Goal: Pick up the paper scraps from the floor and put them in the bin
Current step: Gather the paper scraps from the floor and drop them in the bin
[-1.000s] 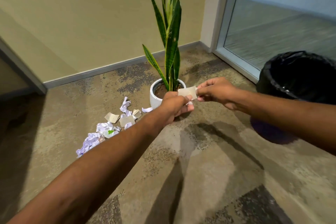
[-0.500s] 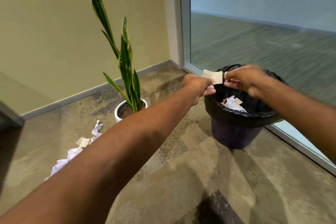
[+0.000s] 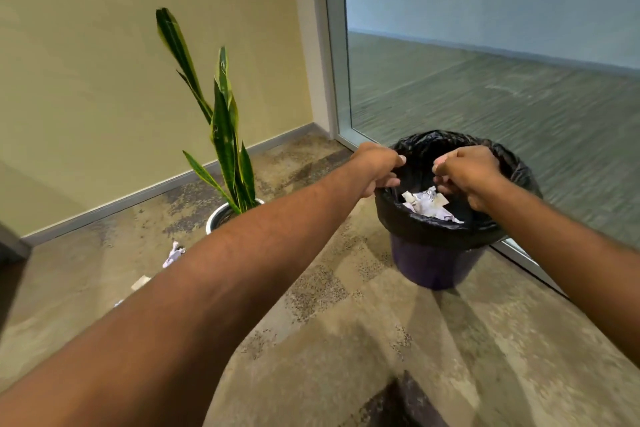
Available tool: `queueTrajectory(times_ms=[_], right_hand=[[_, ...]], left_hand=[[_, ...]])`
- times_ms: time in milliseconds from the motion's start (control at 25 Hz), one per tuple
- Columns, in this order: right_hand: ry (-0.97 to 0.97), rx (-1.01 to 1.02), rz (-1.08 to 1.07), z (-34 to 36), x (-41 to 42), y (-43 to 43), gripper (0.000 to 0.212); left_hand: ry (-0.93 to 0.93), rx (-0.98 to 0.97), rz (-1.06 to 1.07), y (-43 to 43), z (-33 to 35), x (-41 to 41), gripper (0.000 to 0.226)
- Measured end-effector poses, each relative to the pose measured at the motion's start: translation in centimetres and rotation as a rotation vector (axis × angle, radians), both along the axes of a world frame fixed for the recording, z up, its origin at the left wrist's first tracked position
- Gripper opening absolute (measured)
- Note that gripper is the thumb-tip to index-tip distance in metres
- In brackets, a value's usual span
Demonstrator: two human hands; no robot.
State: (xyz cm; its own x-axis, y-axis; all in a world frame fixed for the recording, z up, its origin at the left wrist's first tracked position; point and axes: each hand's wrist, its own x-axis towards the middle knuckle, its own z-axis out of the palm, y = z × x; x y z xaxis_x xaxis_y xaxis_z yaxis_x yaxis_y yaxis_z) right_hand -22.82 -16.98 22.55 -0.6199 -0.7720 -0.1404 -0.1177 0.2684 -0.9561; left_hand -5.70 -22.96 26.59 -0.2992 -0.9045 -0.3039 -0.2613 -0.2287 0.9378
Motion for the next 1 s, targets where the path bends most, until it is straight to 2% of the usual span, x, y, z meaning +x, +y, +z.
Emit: queueTrajectory(times_ms=[120, 200, 360, 560, 760, 1000], right_hand=[[0.063, -0.044, 0.088, 0.9, 2.5, -0.5, 0.019], [0.14, -0.047, 0.177, 1.8, 5.3, -1.4, 0.018], [0.258, -0.023, 0.418, 3.6, 13.7, -3.3, 0.008], [0.421, 0.104, 0.789, 4.2, 26.5, -5.0, 0.007], [0.496, 0.17, 0.989, -0.3, 38.7, -6.3, 0.011], [0.54, 0.309, 0.982, -10.2, 48.0, -7.3, 0.018]], left_hand=[[0.039, 0.006, -0.084, 0.0, 1.1, 4.3, 0.007], [0.002, -0.009, -0.149, -0.6, 2.2, 9.0, 0.008], [-0.174, -0.001, -0.218, -2.9, 2.3, 20.9, 0.012], [-0.46, 0.034, -0.153, -7.0, -1.1, 37.0, 0.028], [-0.653, 0.051, -0.119, -9.8, -4.0, 48.7, 0.031], [-0.702, 0.022, -0.086, -13.6, -10.7, 54.7, 0.031]])
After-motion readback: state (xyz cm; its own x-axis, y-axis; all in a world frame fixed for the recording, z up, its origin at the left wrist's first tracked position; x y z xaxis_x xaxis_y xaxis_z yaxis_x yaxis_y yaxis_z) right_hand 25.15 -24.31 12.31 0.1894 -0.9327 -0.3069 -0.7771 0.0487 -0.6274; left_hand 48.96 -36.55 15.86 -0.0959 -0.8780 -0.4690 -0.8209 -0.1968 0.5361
